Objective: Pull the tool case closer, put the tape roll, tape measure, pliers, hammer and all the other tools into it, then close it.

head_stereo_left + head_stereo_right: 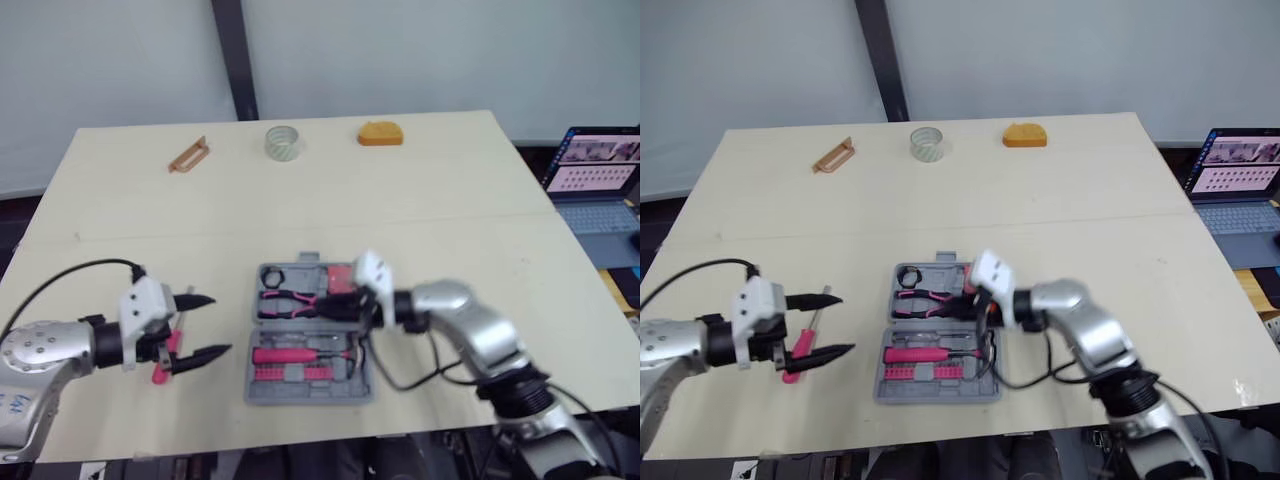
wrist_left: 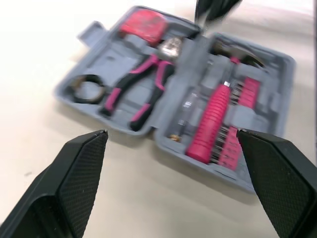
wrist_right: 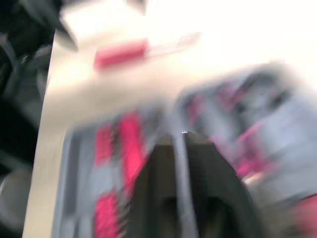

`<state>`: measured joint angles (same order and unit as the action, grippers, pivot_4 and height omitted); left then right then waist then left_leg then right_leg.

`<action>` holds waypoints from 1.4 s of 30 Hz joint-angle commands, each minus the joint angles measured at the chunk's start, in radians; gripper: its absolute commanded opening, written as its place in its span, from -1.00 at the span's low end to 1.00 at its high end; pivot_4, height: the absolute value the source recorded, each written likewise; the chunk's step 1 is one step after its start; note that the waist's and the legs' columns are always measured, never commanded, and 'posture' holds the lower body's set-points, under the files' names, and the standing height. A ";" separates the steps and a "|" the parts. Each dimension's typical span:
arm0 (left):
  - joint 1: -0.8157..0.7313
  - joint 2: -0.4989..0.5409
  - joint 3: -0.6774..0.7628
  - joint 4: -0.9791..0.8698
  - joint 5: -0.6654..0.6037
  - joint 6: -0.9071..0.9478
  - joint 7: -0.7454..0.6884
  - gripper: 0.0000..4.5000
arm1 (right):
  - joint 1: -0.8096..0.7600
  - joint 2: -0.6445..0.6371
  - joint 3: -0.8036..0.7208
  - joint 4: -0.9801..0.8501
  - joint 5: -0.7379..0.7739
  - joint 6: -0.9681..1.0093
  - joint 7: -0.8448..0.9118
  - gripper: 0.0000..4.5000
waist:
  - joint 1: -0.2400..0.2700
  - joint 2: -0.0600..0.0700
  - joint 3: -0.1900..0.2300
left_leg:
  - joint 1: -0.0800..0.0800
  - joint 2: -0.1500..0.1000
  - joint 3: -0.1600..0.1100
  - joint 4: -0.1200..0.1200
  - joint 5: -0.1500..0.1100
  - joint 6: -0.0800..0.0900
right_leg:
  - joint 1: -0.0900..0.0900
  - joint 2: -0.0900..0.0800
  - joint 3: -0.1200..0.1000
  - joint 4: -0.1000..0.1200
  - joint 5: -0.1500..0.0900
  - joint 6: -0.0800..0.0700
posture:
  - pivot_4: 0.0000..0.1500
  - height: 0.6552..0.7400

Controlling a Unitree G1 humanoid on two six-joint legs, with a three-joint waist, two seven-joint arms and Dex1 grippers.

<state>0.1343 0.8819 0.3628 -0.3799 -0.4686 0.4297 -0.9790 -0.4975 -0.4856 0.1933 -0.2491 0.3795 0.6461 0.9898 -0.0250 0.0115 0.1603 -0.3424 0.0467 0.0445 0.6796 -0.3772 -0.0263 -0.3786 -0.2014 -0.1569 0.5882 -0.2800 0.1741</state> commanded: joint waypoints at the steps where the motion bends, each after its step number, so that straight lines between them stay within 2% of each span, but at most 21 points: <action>1: 0.060 -0.009 0.149 0.009 -0.027 0.033 0.031 1.00 | 0.030 -0.108 -0.182 -0.063 0.099 0.095 -0.003 0.08 | 0.005 -0.001 0.000 | 0.000 0.000 -0.001 0.000 -0.001 0.001 | 0.000 0.000 -0.001 0.000 0.000 0.000 | 1.00 1.00; 2: 0.083 -0.013 0.184 0.015 -0.029 0.040 0.035 1.00 | 0.047 -0.142 -0.220 -0.065 0.105 0.106 -0.008 0.25 | 0.006 -0.001 0.000 | -0.001 0.000 0.000 0.000 -0.002 0.001 | 0.000 0.000 -0.001 -0.001 0.000 0.000 | 1.00 1.00; 5: 0.172 -0.043 0.310 0.046 -0.022 0.042 0.046 1.00 | 0.160 -0.260 -0.339 -0.020 0.092 0.076 0.008 0.96 | 0.010 -0.002 0.001 | -0.002 0.000 0.002 0.001 -0.005 0.002 | 0.000 0.000 -0.001 -0.004 0.000 0.000 | 1.00 1.00; 6: 0.200 -0.055 0.349 0.067 -0.011 0.030 0.051 1.00 | 0.208 -0.292 -0.377 0.006 0.076 0.054 0.005 0.99 | 0.013 -0.002 0.002 | -0.001 0.000 0.003 0.001 -0.005 0.003 | 0.000 0.000 -0.001 -0.004 0.000 0.000 | 1.00 1.00; 11: 0.275 -0.128 0.488 0.160 0.019 -0.022 0.122 1.00 | 0.403 -0.328 -0.548 0.185 0.020 -0.133 -0.029 0.99 | 0.021 -0.005 0.004 | 0.000 0.001 0.009 0.002 -0.005 0.003 | 0.000 0.000 -0.001 -0.006 0.000 0.000 | 1.00 1.00; 15: 0.286 -0.177 0.499 0.247 0.064 -0.104 0.182 1.00 | 0.456 -0.310 -0.581 0.306 -0.001 -0.220 -0.052 0.99 | 0.020 -0.006 0.004 | 0.005 0.001 0.012 0.003 -0.006 0.003 | 0.003 -0.001 0.002 -0.005 0.000 0.000 | 1.00 1.00; 25: 0.247 -0.220 0.448 0.416 0.067 -0.251 0.191 1.00 | 0.437 -0.274 -0.551 0.431 -0.008 -0.319 -0.056 0.99 | 0.019 -0.006 0.004 | 0.005 0.002 0.014 0.003 -0.006 0.003 | 0.002 0.000 0.002 -0.005 0.000 0.000 | 1.00 1.00; 33: 0.239 -0.223 0.406 0.396 0.049 -0.248 0.187 1.00 | 0.412 -0.277 -0.531 0.479 -0.009 -0.382 -0.019 0.99 | 0.020 -0.006 0.004 | 0.005 0.003 0.014 0.003 -0.006 0.003 | 0.002 0.000 0.001 -0.004 0.000 0.000 | 1.00 1.00; 36: 0.253 -0.250 0.393 0.329 0.024 -0.215 0.201 1.00 | 0.403 -0.279 -0.507 0.419 0.024 -0.368 0.029 0.99 | 0.019 -0.006 0.004 | 0.005 0.003 0.014 0.003 -0.006 0.003 | 0.002 0.000 0.002 -0.004 0.000 0.000 | 1.00 1.00; 42: 0.257 -0.332 0.311 0.135 -0.015 -0.073 0.315 1.00 | 0.328 -0.274 -0.345 0.058 0.156 -0.171 0.103 0.99 | 0.018 -0.005 0.005 | 0.006 0.003 0.014 0.003 -0.006 0.003 | 0.001 0.000 0.002 -0.004 0.000 0.000 | 1.00 1.00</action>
<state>0.3793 0.5557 0.6758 -0.1948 -0.4679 0.3296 -0.6996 -0.1566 -0.7530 -0.1729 -0.1016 0.4896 0.4354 1.0669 -0.0074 0.0070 0.1651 -0.3364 0.0502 0.0582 0.6823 -0.3833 -0.0232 -0.3771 -0.2016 -0.1553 0.5847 -0.2799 0.1740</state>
